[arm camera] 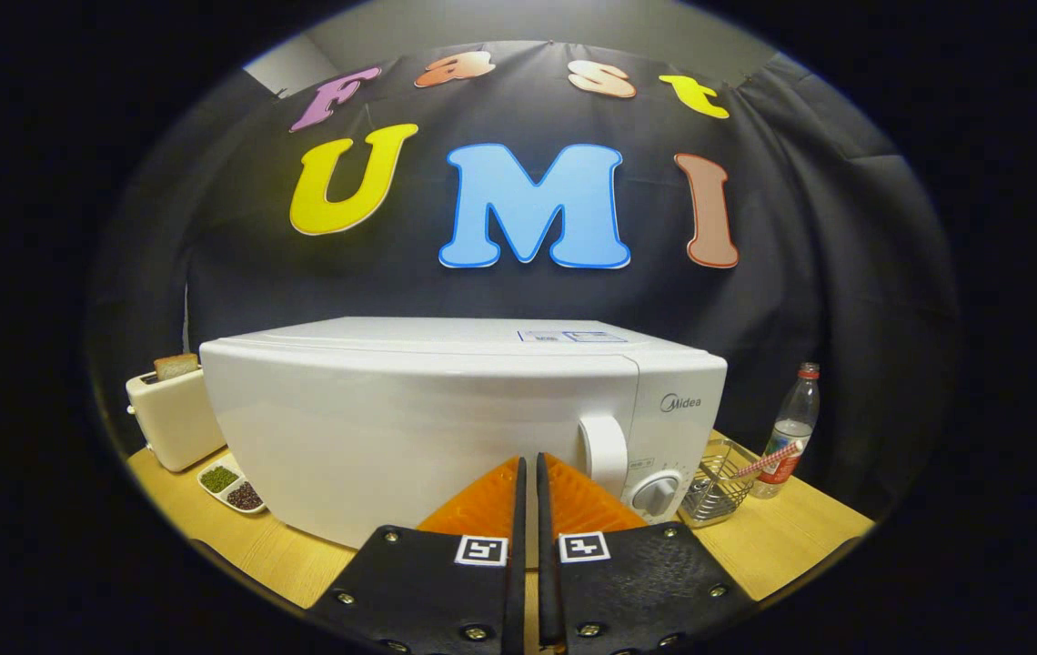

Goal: Open the microwave, put the food inside, and close the microwave door.

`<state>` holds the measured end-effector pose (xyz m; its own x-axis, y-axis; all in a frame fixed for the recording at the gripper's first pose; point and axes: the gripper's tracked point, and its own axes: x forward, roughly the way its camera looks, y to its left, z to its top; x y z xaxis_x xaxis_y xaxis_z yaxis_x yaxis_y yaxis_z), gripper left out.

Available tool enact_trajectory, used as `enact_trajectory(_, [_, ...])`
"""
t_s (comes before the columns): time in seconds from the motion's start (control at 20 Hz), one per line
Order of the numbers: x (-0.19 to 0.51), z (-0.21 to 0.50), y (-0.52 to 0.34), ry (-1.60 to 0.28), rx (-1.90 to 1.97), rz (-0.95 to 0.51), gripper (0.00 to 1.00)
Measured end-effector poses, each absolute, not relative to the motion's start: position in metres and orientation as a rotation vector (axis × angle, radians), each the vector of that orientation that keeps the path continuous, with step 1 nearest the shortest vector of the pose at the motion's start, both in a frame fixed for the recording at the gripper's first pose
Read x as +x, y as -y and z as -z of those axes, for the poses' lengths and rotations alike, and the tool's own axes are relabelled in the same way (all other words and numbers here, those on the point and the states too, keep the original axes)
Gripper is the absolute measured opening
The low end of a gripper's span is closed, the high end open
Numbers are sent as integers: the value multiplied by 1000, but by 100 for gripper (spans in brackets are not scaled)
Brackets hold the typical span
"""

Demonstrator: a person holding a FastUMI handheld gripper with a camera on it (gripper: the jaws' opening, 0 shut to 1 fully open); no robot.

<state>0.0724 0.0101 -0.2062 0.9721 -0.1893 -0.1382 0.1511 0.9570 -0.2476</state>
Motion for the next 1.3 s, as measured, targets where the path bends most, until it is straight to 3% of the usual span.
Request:
enact_trajectory(0.4, [27, 121, -30, -50, -257, 126, 6])
enact_trajectory(0.8, [34, 65, -31, -15, -126, 209, 6])
enact_trajectory(1.3, [1, 34, -101, 22, -167, 56, 7])
